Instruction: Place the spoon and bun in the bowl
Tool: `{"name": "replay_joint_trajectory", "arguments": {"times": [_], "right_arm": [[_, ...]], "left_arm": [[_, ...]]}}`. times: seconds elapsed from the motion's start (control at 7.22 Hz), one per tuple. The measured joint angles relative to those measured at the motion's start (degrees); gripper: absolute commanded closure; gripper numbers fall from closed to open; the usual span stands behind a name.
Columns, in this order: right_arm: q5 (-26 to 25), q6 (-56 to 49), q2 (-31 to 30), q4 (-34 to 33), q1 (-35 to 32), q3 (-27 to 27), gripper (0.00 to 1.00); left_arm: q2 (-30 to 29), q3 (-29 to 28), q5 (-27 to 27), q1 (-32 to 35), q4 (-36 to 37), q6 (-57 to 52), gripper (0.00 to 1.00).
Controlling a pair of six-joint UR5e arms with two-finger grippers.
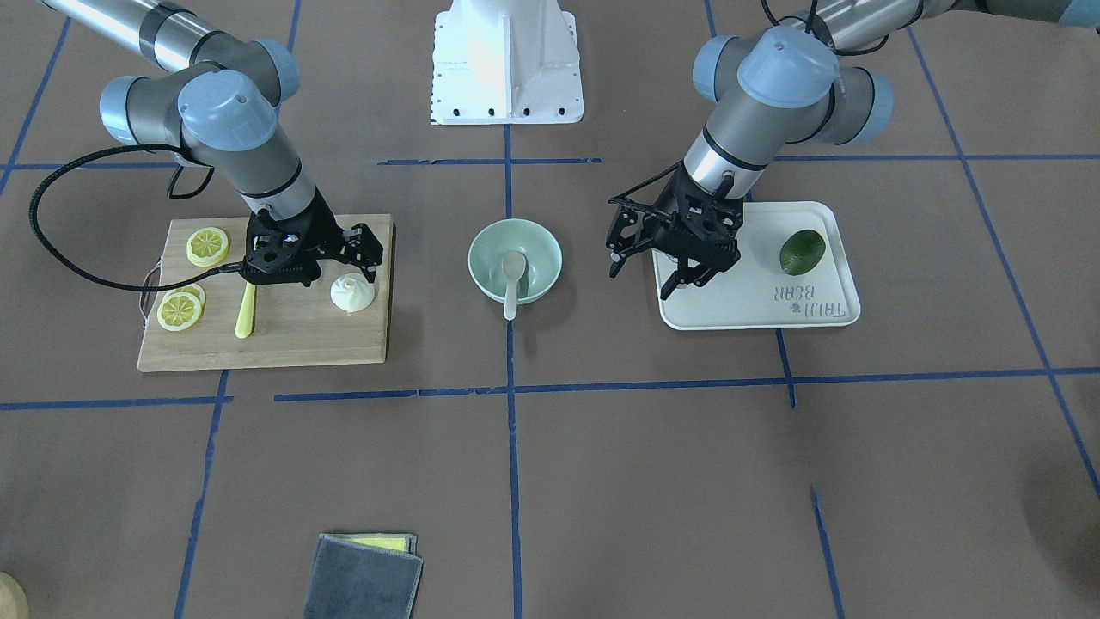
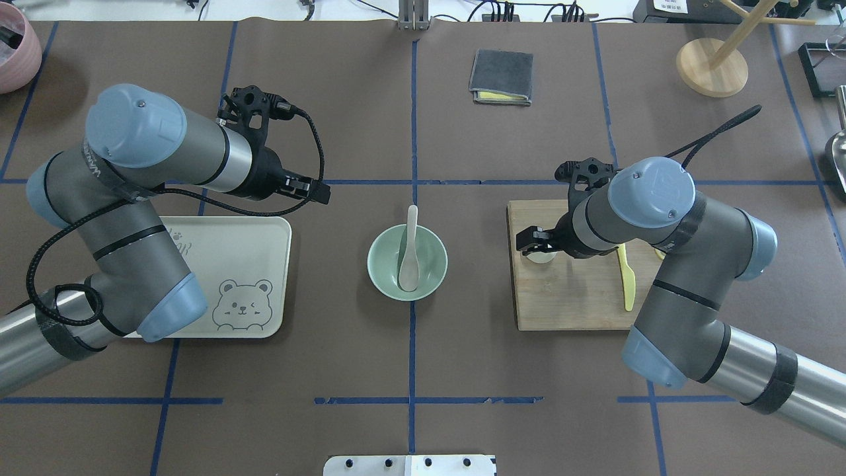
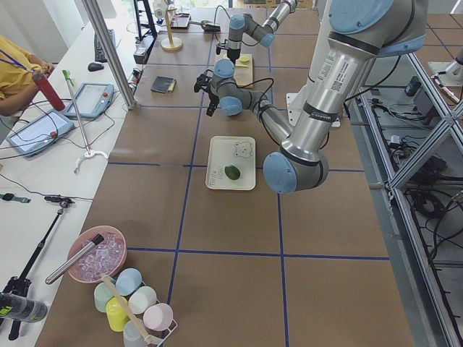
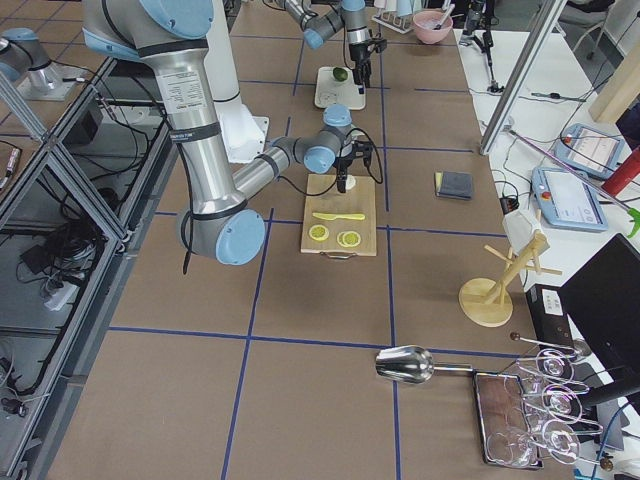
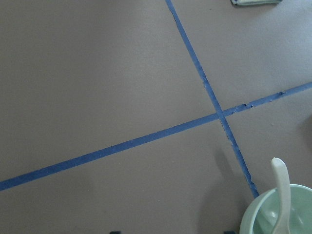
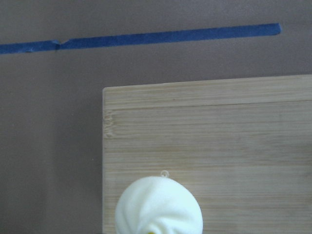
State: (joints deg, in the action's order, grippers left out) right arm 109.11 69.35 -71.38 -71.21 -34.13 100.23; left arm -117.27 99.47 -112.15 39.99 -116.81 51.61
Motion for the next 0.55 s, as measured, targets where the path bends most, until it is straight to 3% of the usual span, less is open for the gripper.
{"name": "replay_joint_trajectory", "arguments": {"times": [0.28, 0.55], "right_arm": [[-0.5, 0.0, 1.2, -2.1, 0.8, -0.2, 0.12], [-1.0, 0.0, 1.8, -3.5, 1.2, -0.3, 0.37]], "left_arm": [[0.1, 0.0, 0.1, 0.0, 0.0, 0.0, 0.24], [0.2, 0.0, 0.0, 0.0, 0.0, 0.0, 0.24]]}}
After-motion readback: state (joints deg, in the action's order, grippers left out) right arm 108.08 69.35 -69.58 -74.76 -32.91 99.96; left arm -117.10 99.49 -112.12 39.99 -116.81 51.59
